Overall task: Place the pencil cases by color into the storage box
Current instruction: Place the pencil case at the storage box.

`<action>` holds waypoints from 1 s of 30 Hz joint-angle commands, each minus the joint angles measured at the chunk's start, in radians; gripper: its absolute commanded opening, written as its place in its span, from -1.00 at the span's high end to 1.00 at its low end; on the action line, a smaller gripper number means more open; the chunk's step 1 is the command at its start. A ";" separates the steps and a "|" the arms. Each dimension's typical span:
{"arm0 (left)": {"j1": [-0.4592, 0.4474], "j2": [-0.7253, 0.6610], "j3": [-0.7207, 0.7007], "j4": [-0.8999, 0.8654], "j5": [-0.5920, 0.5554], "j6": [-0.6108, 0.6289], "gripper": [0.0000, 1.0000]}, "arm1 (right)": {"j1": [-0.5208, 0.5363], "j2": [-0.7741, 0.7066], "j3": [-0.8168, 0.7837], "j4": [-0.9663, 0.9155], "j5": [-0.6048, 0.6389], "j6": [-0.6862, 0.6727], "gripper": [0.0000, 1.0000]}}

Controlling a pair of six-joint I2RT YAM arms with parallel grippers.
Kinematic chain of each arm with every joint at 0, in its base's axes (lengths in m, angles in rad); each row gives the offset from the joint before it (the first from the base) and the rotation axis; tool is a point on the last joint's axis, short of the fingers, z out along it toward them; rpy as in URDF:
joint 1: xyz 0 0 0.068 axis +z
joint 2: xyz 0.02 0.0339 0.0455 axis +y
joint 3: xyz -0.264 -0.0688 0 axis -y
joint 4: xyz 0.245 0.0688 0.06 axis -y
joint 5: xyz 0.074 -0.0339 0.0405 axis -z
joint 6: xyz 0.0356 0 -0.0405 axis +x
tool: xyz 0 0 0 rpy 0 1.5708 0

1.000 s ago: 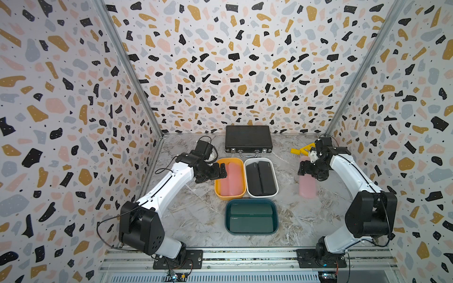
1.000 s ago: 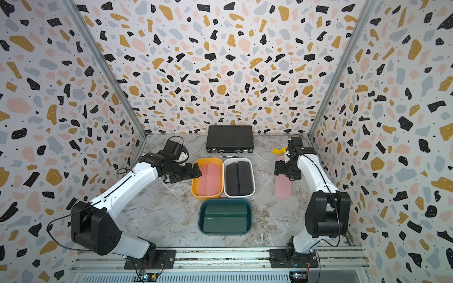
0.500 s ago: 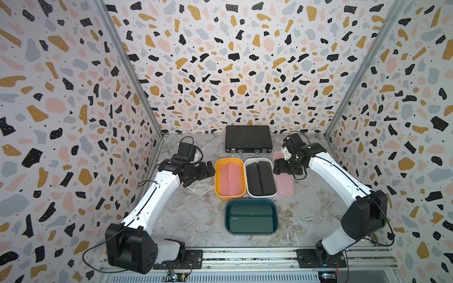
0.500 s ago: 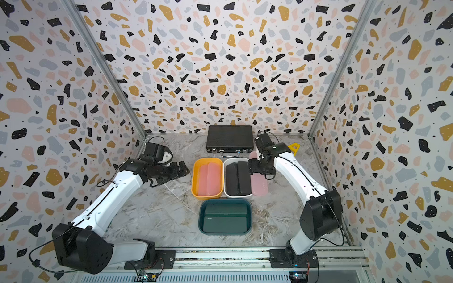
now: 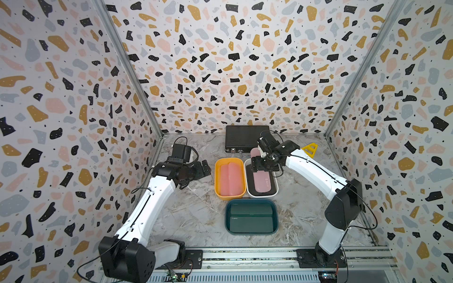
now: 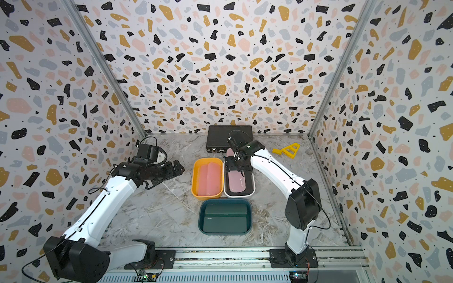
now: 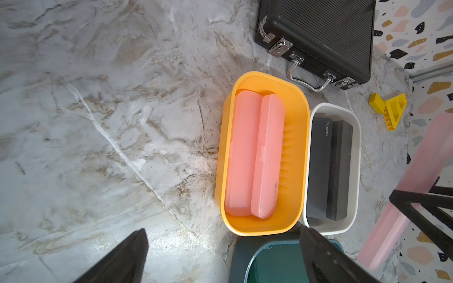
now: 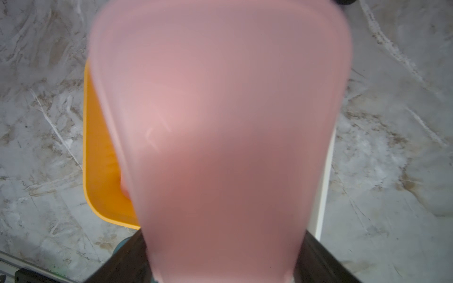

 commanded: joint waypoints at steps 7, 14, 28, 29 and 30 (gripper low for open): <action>0.018 -0.050 -0.009 -0.039 -0.085 -0.009 -1.00 | 0.094 0.130 0.208 0.013 0.031 0.072 -0.31; 0.035 -0.058 -0.012 -0.045 -0.087 0.000 -1.00 | 0.122 0.216 0.300 0.047 0.006 0.102 -0.29; 0.068 -0.057 -0.035 -0.039 -0.064 0.021 -1.00 | 0.162 0.390 0.455 0.081 -0.044 0.129 -0.27; 0.071 -0.058 -0.037 -0.039 -0.063 0.023 -1.00 | 0.163 0.398 0.459 0.085 -0.044 0.130 -0.27; 0.074 -0.057 -0.038 -0.037 -0.060 0.023 -1.00 | 0.163 0.406 0.463 0.087 -0.044 0.131 -0.27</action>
